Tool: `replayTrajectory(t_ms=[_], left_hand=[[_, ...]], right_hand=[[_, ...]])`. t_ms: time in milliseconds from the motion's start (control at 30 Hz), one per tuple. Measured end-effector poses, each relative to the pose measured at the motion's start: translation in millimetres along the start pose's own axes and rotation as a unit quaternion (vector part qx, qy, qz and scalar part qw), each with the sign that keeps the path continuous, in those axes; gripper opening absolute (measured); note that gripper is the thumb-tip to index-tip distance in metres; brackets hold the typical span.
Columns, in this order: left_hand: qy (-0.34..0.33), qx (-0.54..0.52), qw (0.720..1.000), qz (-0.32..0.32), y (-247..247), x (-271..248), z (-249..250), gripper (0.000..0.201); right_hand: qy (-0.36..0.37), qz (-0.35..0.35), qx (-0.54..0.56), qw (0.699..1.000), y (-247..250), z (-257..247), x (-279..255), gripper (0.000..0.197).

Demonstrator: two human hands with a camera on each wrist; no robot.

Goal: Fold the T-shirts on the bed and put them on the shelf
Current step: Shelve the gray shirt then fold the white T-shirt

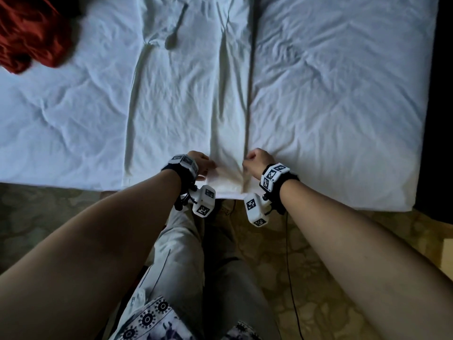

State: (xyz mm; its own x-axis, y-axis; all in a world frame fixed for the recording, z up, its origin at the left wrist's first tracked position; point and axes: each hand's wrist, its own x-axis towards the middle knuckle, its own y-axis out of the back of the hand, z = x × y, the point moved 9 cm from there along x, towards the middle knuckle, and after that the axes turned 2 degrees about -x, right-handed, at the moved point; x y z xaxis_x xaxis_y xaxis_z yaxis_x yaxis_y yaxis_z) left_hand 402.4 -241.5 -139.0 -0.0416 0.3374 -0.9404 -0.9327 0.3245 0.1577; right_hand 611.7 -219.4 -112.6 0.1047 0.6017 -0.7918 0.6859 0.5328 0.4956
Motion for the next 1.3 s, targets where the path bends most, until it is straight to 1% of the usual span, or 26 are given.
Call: replayTrajectory(t_ms=[33,133,200,267,367,533,633,700,800,833,867,933,967,1033,1100,1167,1233,1300], left_hand=[[0.005,0.013,1.000,-0.007,-1.2,0.1,-3.8,0.008],[0.019,0.036,0.999,-0.033,-6.6,-0.4,-13.7,0.010],[0.024,0.036,0.998,-0.053,-11.7,-4.9,-17.0,0.010],[0.028,0.045,0.997,-0.061,-13.9,-8.6,-21.2,0.016],[0.024,0.060,0.996,-0.060,-13.4,-10.8,-30.1,0.017],[0.028,0.100,0.994,-0.025,-9.3,-8.8,-43.2,0.014],[0.022,0.166,0.986,-0.007,-6.2,-4.0,-44.6,0.016],[0.019,0.196,0.980,0.007,-4.0,3.3,-46.5,0.017],[0.021,0.242,0.970,0.027,-0.8,19.6,-53.0,0.033],[0.022,0.250,0.968,0.030,0.8,23.4,-53.9,0.032],[0.022,0.247,0.968,0.028,2.1,27.1,-55.0,0.031],[0.011,0.237,0.971,0.031,7.9,9.0,-40.8,0.037],[0.000,0.225,0.974,0.030,10.4,1.5,-32.5,0.036],[-0.021,0.174,0.984,0.025,15.3,-8.8,-14.0,0.026],[-0.052,0.120,0.991,0.028,25.8,-19.0,7.4,0.018],[-0.080,0.082,0.993,0.042,41.5,-28.2,27.2,0.011],[-0.096,0.048,0.993,0.051,56.1,-32.5,44.8,0.010],[-0.106,0.019,0.993,0.058,73.1,-36.7,62.9,0.014]], right_hand=[[-0.014,-0.018,0.009,1.000,-6.0,6.5,1.2,0.006],[-0.047,-0.061,0.054,0.996,-27.9,20.9,2.9,0.015],[-0.054,-0.093,0.067,0.992,-42.0,29.2,4.8,0.018],[-0.060,-0.113,0.072,0.989,-48.9,34.8,3.6,0.016],[-0.073,-0.115,0.095,0.986,-50.8,39.3,-2.9,0.011],[-0.074,-0.105,0.084,0.988,-49.9,41.6,-11.7,0.018],[-0.054,-0.099,0.028,0.993,-53.9,44.6,-5.7,0.015],[-0.047,-0.090,-0.017,0.995,-56.8,45.9,0.6,0.019],[-0.044,-0.073,-0.065,0.994,-53.1,39.2,-3.3,0.019],[-0.045,-0.070,-0.079,0.993,-50.4,37.6,-5.7,0.017],[-0.047,-0.070,-0.094,0.992,-47.5,36.6,-7.8,0.016],[-0.049,-0.062,-0.110,0.991,-38.0,33.1,-11.3,0.018],[-0.050,-0.054,-0.106,0.992,-32.2,30.3,-13.1,0.019],[-0.046,-0.041,-0.072,0.996,-20.3,17.7,-17.2,0.017],[-0.029,-0.030,-0.031,0.999,-8.7,-3.7,-20.3,0.014],[-0.016,-0.020,0.006,1.000,2.0,-26.8,-21.5,0.018],[-0.004,-0.007,0.028,1.000,11.7,-48.7,-19.3,0.025],[0.011,-0.001,0.036,0.999,19.4,-74.8,-16.1,0.027]])
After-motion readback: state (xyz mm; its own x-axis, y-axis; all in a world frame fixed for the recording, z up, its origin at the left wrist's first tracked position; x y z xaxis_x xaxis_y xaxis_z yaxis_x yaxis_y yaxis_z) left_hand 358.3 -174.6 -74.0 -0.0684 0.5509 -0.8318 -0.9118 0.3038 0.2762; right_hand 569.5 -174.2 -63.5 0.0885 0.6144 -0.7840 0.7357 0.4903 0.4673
